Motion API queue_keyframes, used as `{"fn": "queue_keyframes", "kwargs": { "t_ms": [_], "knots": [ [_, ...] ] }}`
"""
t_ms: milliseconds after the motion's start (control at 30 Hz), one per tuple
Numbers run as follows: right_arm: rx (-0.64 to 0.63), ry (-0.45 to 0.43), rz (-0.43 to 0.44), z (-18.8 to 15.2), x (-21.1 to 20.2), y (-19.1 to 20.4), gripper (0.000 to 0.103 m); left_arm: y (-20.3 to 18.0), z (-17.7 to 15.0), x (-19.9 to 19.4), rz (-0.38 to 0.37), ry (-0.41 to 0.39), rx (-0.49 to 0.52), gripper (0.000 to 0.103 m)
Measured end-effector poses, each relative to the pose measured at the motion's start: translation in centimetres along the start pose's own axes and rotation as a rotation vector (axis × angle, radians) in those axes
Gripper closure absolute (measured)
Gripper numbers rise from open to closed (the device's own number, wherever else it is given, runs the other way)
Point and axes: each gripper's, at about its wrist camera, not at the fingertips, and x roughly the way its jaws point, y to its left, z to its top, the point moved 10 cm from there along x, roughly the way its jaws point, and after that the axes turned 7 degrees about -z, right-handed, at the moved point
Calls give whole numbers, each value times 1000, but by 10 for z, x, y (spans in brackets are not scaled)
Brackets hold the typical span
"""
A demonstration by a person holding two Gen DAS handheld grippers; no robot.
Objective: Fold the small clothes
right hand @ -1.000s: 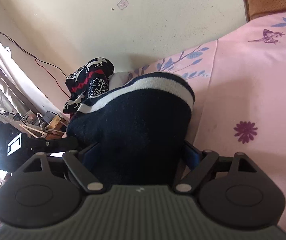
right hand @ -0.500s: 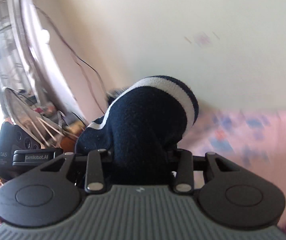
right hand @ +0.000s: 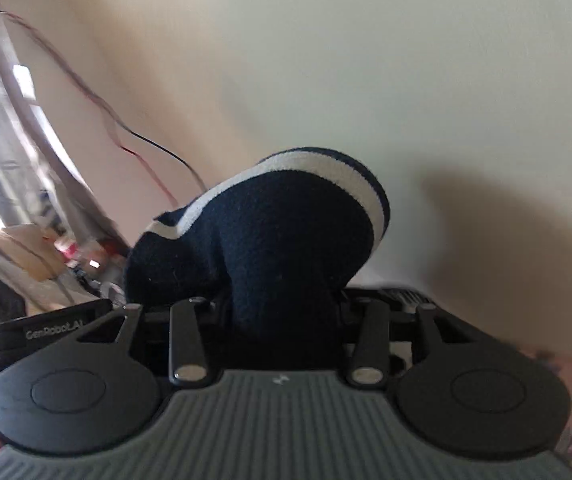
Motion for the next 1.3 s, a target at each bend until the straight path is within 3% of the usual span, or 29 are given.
{"fn": "queue_keyframes", "kwargs": {
  "t_ms": [33, 100, 233, 367, 433, 533, 700, 867, 1033, 1300],
  "knots": [
    [65, 59, -16, -15, 22, -22, 55, 7, -4, 8, -9, -15, -10, 27],
    [138, 44, 58, -25, 29, -38, 55, 11, -6, 14, -57, -17, -34, 25],
    [61, 18, 23, -27, 14, -34, 54, 7, -7, 2, -18, -39, -5, 23],
    [-13, -120, -50, -34, -43, -23, 28, -17, -16, -51, 41, -146, 109, 23],
    [-87, -190, -78, -49, -82, -21, 27, -28, -30, -88, 72, -224, 171, 14],
    [-177, -220, -121, -92, -138, -26, 23, -41, -73, -125, 95, -281, 221, 11],
    [-141, -160, -154, -183, -200, -57, 22, -61, -178, -139, 150, -250, 290, 9],
    [-76, -182, -238, -231, -243, -64, 17, -70, -271, -149, 204, -156, 324, 8],
    [-63, -228, -292, -246, -265, -75, 14, -72, -308, -147, 246, -133, 320, 7],
    [-72, -201, -321, -276, -269, -92, 14, -69, -324, -159, 366, -199, 358, 1]
  ]
}}
